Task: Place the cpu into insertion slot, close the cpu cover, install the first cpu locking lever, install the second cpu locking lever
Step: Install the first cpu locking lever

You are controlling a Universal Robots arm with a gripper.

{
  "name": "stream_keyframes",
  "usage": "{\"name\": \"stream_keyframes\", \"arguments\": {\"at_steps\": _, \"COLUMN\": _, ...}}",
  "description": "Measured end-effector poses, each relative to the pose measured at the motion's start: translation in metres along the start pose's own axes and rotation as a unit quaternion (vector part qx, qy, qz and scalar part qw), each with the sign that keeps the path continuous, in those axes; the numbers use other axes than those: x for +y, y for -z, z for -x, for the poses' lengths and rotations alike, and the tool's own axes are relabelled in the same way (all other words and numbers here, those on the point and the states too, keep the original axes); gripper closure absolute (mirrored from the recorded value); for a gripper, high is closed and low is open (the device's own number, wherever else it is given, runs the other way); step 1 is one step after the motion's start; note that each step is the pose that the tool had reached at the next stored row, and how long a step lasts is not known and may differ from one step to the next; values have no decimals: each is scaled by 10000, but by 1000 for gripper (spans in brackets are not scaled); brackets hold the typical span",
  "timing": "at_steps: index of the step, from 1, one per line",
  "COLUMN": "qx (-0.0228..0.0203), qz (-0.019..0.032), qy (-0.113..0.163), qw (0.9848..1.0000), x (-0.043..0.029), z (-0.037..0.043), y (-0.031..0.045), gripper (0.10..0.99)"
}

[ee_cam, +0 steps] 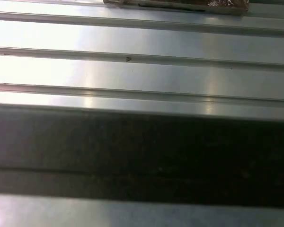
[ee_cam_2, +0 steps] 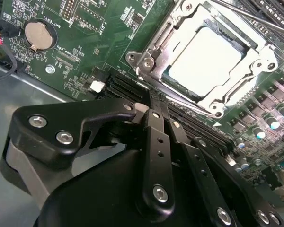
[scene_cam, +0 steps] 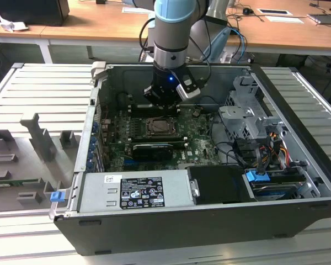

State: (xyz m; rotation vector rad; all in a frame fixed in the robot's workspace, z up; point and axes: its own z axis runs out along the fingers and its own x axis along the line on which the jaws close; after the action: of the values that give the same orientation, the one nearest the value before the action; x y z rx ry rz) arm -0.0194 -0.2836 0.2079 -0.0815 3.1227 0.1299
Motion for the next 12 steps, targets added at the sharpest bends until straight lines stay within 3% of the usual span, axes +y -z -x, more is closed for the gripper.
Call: {"name": "stream_keyframes", "arguments": {"at_steps": 12, "qx": 2, "qz": -65, "qy": 1, "qw": 10000, "x": -5, "z": 6, "y": -54, "gripper": 980}}
